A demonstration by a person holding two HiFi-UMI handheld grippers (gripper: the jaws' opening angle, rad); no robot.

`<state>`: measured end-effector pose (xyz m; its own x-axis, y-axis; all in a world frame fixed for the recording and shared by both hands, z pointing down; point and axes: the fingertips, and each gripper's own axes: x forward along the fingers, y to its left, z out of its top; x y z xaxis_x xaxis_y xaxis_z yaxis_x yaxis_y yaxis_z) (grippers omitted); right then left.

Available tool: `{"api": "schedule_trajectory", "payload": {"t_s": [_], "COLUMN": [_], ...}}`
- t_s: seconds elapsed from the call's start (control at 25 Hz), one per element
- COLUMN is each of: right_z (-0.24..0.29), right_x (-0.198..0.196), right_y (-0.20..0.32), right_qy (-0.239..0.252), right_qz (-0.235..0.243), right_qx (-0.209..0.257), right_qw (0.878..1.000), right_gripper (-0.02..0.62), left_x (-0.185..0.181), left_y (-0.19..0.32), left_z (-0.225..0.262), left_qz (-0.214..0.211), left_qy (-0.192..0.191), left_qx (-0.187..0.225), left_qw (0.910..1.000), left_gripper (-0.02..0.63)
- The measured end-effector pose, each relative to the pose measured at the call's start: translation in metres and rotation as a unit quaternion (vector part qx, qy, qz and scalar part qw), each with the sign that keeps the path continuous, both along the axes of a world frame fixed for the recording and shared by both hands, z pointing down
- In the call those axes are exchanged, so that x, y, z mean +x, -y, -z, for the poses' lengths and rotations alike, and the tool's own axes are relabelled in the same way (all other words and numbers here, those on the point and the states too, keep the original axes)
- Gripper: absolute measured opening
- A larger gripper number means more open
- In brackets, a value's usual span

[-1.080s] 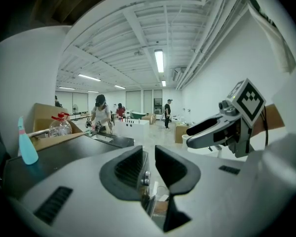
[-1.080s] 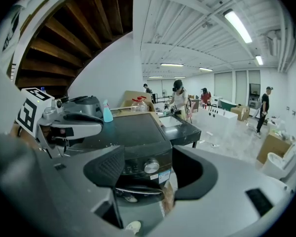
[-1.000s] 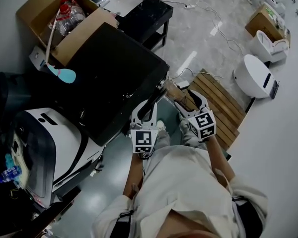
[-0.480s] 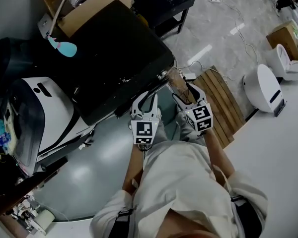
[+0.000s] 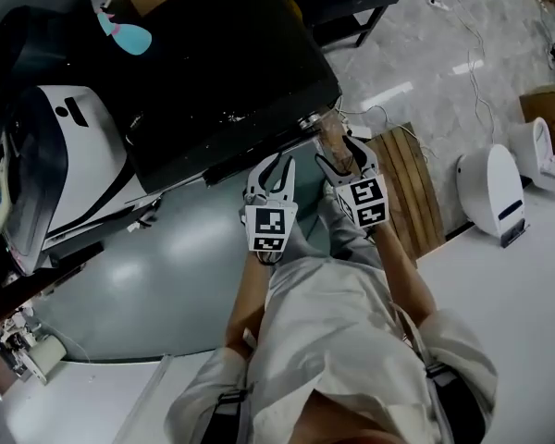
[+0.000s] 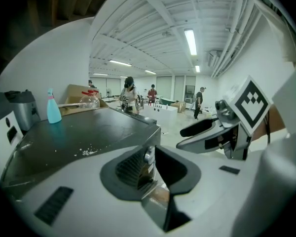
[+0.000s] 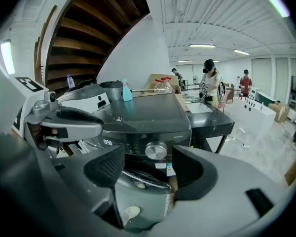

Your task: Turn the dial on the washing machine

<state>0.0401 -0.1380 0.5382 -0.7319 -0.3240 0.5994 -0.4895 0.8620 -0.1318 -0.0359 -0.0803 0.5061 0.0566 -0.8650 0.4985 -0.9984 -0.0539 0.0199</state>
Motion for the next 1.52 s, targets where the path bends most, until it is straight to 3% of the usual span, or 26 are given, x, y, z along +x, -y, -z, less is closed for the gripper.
{"api": "schedule_trajectory", "payload": {"t_s": [0.48,1.52], "right_z": [-0.036,-0.093], "right_x": [-0.027,-0.054], "right_y": [0.012,0.03], "right_qy": [-0.008,-0.035], "right_qz": [0.043,0.039], "right_qx": [0.003,0.009], "right_qw": [0.999,0.999], "right_gripper": [0.299,0.318], "left_x": [-0.004,-0.016], "left_y": [-0.005,-0.009], "left_z": [-0.028,-0.059], "left_qz": [0.057,0.136], "left_qy": [0.002,-0.018], "left_qx": [-0.016,-0.008], "left_qw": [0.9983,0.9905], "left_gripper": [0.08,0.08]}}
